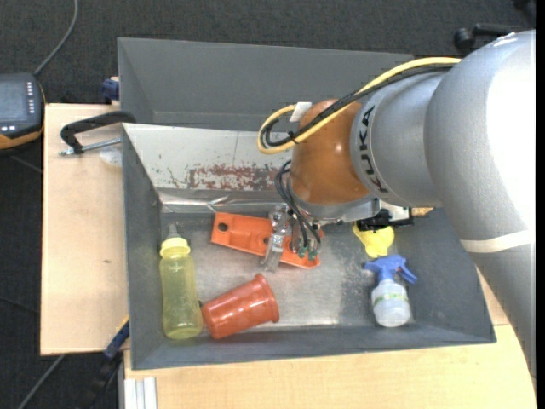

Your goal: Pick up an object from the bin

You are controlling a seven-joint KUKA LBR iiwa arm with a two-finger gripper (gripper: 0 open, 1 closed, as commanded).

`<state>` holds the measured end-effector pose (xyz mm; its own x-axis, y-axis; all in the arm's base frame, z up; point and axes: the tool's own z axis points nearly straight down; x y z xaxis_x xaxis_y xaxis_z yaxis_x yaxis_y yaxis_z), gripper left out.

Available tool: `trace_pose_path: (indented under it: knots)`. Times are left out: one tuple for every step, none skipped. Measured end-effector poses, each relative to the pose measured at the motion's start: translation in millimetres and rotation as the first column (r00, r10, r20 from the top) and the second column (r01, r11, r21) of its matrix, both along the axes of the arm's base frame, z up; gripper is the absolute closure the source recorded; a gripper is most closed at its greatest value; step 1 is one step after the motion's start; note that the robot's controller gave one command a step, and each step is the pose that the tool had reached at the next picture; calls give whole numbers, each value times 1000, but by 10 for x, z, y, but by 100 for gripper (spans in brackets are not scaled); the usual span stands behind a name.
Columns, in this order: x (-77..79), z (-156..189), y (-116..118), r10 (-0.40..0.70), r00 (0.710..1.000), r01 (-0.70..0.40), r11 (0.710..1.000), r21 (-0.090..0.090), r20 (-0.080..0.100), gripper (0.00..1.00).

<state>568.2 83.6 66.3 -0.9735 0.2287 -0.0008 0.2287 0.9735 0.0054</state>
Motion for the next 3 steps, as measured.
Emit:
trace_pose_path:
  knots:
    - [-3,227,1,3,1000,-3,1000,0,0,100]
    - [20,423,4,3,1000,-3,1000,1,8,100]
    - [30,499,6,2,1000,-2,1000,2,12,100]
